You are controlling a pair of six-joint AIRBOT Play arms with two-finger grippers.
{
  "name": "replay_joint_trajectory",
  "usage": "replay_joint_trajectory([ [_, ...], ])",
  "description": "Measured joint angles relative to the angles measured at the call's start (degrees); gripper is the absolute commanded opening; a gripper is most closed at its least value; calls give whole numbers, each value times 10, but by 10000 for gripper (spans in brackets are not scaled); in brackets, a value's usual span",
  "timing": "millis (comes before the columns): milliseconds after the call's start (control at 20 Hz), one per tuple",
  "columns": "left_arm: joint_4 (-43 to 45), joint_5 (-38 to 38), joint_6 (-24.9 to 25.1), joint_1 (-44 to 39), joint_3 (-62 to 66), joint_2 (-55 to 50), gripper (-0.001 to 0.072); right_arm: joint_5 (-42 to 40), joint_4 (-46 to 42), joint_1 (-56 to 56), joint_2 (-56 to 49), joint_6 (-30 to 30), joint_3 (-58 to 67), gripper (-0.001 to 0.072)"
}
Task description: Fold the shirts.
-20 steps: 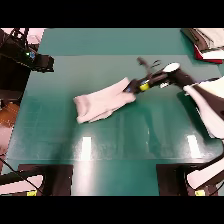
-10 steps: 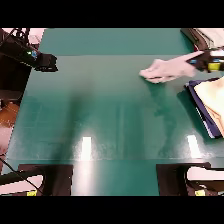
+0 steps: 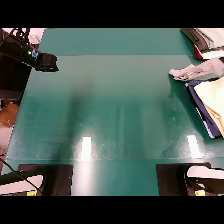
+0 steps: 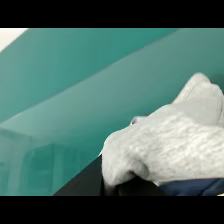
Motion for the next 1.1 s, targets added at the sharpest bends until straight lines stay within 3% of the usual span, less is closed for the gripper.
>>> replay_joint_trajectory([
  [350, -6, 0, -1, 0, 0, 0, 22, 25, 0, -6, 0, -3, 135, 12],
  [700, -9, -2, -1, 0, 0, 0, 22, 101, -48, -7, 2, 58, 242, 12],
  [1100, -10, -17, -1, 0, 0, 0, 22, 137, -196, -40, 75, 99, 162, 14],
])
